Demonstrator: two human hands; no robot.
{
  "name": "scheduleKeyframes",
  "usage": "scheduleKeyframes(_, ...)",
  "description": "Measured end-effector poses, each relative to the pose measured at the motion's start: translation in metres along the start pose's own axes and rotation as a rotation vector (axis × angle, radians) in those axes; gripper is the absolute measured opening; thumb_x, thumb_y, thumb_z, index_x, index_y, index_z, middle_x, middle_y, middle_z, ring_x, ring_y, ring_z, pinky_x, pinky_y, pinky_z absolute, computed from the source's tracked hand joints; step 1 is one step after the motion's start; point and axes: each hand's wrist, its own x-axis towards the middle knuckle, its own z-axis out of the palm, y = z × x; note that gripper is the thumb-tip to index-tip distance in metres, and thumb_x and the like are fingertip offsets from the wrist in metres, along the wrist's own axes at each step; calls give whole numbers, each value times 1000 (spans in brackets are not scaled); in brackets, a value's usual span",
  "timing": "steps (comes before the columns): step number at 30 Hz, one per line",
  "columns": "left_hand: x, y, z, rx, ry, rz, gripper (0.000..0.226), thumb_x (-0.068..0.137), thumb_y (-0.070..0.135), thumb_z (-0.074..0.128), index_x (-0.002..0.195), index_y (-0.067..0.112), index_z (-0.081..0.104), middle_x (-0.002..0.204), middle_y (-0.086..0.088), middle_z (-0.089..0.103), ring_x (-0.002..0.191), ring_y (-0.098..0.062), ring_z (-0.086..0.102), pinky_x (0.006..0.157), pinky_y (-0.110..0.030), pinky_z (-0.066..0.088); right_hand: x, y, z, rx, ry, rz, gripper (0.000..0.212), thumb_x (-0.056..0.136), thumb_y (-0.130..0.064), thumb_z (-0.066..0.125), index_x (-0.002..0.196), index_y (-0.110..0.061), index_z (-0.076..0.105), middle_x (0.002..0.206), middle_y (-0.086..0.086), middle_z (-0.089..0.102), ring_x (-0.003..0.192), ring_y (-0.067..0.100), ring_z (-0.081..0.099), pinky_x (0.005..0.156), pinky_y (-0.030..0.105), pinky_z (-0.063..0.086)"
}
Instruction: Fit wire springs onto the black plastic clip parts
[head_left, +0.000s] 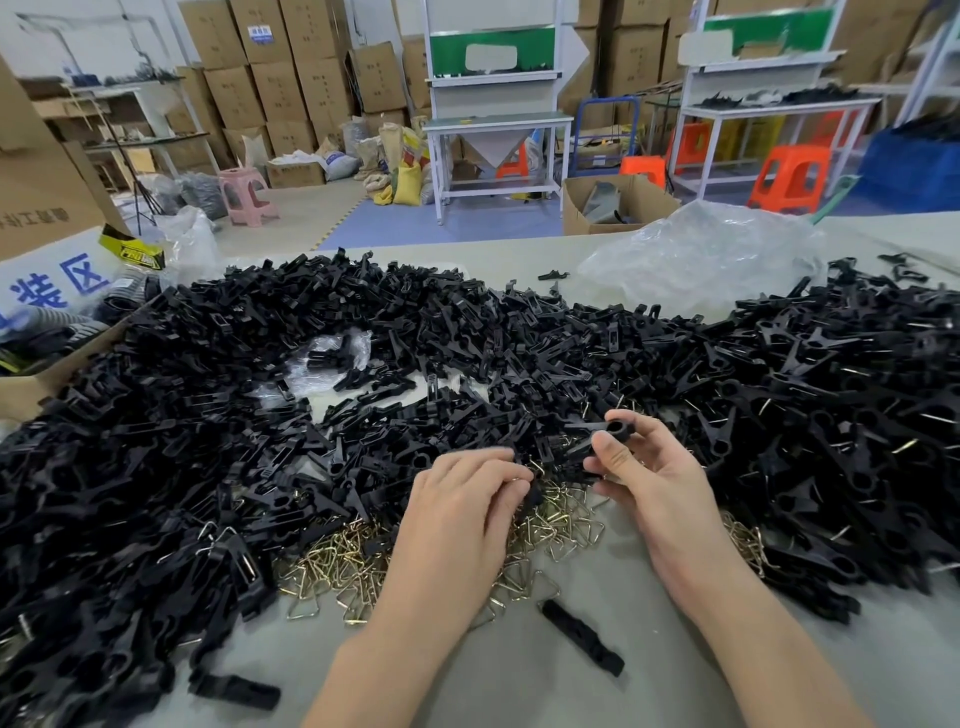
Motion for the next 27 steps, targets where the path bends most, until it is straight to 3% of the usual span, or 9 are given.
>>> scheduleKeyframes(2,0,2,-2,-69,31,-45,27,100,41,50,113,34,72,114,21,55,113,-1,44,96,-11,32,0,-1,0,1,-11,0,24,73,-32,77,97,-36,75,89,-9,74,81,13,74,65,20,57)
scheduleKeyframes(4,1,4,-5,-168,64,-104,32,97,48,45,114,40,71,99,22,52,97,-1,50,81,-10,38,0,-2,1,10,-23,3,24,72,-31,78,96,-37,76,88,-7,74,81,13,74,65,19,57)
scheduleKeyframes(6,3,6,-7,-364,88,-216,22,96,45,50,107,49,68,92,23,58,77,3,54,68,-9,40,-1,-2,2,34,-67,14,27,69,-31,80,96,-36,77,89,-7,73,83,14,73,68,20,57)
scheduleKeyframes(8,5,6,-9,-568,118,-328,17,95,36,61,100,46,73,83,21,67,65,4,55,61,-9,42,-3,-2,3,27,-144,26,36,66,-37,85,100,-34,76,95,-6,74,89,14,72,74,22,58)
scheduleKeyframes(10,7,7,-10,-755,115,-433,15,93,28,68,96,40,77,78,8,73,67,-2,62,63,-16,52,-5,-2,5,-14,-220,33,43,66,-43,91,105,-33,75,102,-6,74,94,15,71,79,23,58)
scheduleKeyframes(14,9,11,-10,-1073,81,-570,5,90,17,73,89,16,77,81,-6,75,74,-15,70,70,-21,57,-8,-3,9,-46,-282,25,54,61,-53,92,109,-33,74,111,-3,74,96,14,71,79,23,57)
scheduleKeyframes(17,8,13,-6,-1108,37,-586,10,89,16,73,92,6,72,82,-7,76,73,-14,70,67,-21,57,-8,-4,9,-29,-282,32,63,55,-59,93,109,-33,74,110,-2,75,97,17,71,79,23,56)
scheduleKeyframes(23,8,19,-6,-1125,-8,-590,21,73,38,78,81,19,76,79,-3,74,71,-9,65,67,-20,54,-11,-5,13,-2,-359,59,57,58,-54,94,107,-31,75,106,-2,76,92,14,72,77,21,56)
scheduleKeyframes(27,8,19,-5,-1128,-3,-602,27,72,42,78,82,17,75,77,-4,72,67,-9,63,65,-19,53,-13,-8,13,-10,-370,66,54,61,-50,94,107,-29,75,111,5,75,95,18,72,80,22,56)
